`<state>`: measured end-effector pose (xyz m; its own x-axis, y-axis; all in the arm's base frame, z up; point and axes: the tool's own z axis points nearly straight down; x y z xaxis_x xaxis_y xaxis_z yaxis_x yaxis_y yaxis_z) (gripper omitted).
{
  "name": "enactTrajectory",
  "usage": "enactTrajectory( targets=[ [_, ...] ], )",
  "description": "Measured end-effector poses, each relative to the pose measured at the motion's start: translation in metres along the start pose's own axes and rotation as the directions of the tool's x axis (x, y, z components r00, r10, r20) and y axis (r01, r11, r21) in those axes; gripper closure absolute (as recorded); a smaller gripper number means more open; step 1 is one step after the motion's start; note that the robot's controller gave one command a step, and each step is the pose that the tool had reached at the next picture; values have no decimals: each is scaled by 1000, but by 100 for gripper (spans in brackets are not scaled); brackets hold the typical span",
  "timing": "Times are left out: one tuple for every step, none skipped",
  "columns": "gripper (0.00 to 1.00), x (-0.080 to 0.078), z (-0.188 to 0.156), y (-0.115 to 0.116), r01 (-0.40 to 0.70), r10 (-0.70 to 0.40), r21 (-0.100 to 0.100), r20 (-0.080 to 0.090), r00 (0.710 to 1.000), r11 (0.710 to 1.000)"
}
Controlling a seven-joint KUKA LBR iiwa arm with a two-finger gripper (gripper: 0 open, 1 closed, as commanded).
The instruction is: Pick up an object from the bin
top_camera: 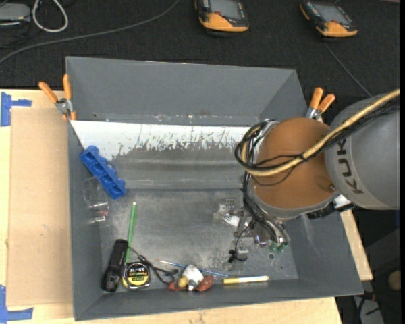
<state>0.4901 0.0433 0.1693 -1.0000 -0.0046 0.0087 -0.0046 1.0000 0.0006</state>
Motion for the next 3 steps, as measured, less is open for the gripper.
enactTrajectory(
  targets=[
    [0, -2, -3, 0, -2, 2, 0, 6, 1000, 1000],
    [0, 6, 66, 65, 115, -115, 1, 6, 993, 993],
    [0, 15, 57, 124, 223, -223, 2, 12, 975, 975]
  ],
)
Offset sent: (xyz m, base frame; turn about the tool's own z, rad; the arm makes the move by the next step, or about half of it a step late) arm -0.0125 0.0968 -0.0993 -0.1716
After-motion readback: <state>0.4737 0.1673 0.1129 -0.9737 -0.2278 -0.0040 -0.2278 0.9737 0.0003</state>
